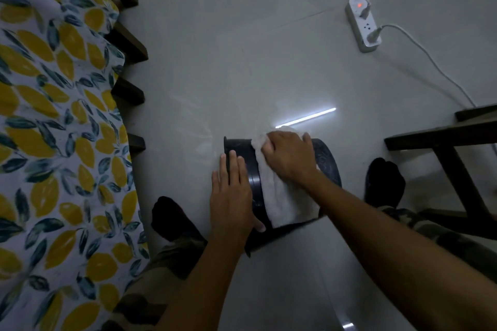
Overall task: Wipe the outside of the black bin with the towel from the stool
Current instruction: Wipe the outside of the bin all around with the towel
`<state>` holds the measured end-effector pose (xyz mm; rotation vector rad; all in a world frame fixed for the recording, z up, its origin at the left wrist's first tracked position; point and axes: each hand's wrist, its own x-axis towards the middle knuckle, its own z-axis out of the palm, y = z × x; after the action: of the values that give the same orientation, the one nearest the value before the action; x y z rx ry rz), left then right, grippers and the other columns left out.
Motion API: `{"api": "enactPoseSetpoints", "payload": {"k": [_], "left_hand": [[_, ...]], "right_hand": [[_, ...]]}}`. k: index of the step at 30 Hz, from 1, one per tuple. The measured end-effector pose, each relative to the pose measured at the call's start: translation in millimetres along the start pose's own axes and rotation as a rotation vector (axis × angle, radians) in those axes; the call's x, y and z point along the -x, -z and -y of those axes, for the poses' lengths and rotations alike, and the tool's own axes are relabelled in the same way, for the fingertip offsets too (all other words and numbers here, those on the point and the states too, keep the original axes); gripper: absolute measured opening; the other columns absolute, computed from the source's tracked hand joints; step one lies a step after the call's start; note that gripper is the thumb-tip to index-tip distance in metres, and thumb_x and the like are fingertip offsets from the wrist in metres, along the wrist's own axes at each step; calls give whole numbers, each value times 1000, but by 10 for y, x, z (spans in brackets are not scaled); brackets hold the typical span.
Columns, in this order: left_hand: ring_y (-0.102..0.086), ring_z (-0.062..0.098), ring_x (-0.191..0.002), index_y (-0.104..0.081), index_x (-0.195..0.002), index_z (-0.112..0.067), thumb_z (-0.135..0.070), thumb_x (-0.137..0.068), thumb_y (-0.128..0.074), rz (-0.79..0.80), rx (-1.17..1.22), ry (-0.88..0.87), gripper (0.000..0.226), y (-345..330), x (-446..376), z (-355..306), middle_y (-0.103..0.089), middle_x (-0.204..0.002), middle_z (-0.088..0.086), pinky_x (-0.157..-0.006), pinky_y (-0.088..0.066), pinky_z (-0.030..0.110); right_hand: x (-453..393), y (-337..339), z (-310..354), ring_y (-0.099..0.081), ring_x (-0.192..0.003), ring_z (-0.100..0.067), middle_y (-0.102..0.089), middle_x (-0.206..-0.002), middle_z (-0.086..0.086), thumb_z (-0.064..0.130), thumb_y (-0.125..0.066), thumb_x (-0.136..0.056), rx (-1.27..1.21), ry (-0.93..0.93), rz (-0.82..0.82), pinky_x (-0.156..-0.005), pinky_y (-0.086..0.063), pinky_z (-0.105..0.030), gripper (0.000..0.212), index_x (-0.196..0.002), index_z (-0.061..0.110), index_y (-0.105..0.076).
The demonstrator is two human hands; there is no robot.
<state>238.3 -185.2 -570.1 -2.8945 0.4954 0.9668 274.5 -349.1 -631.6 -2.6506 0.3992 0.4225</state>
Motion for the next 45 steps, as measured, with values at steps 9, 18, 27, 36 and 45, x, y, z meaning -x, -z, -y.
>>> {"api": "enactPoseSetpoints", "payload": {"k": [9, 18, 27, 36, 45], "left_hand": [[23, 32, -153, 20, -157, -7, -70, -43, -90, -23, 23, 0, 171, -20, -25, 13, 30, -164, 13, -124, -2, 41], [15, 29, -155, 18, -159, -9, -62, -43, -95, -41, 132, -32, 170, -35, 79, -26, 30, -165, 9, -124, -16, 38], [20, 33, -154, 22, -158, -21, -69, -45, -90, -38, 116, -186, 166, 227, -97, 98, 29, -166, 7, -120, -26, 44], [-6, 34, -156, 16, -159, -30, -64, -53, -91, -289, 214, -174, 154, 48, 204, 29, 4, -170, 5, -115, -21, 39], [-61, 27, -98, -60, -132, -17, -70, -79, -68, -533, -87, 32, 76, 217, 406, -229, -67, -114, 8, -88, -41, 42]], "right_hand": [[412, -77, -191, -62, -108, -16, -69, -115, 0, 37, -42, -103, -140, 121, -153, -104, -47, -48, 31, -110, 20, -67], [1016, -361, -620, -16, -156, -20, -12, -171, -1, 74, -26, -98, -312, -285, -146, -121, -8, -25, 78, -155, 22, -38], [504, 230, -489, -57, -107, -31, -53, -126, -13, 47, -25, -108, -549, -520, -223, -85, -39, -35, 39, -131, 23, -46], [602, 319, -489, -45, -79, -4, -50, -119, -4, 43, -25, -111, -701, -562, -223, -62, -29, -12, 39, -123, 16, -50], [1260, 247, -533, -58, -100, -11, -53, -118, -2, 38, -33, -110, -720, -450, -294, -72, -37, -3, 33, -119, 15, -55]]}}
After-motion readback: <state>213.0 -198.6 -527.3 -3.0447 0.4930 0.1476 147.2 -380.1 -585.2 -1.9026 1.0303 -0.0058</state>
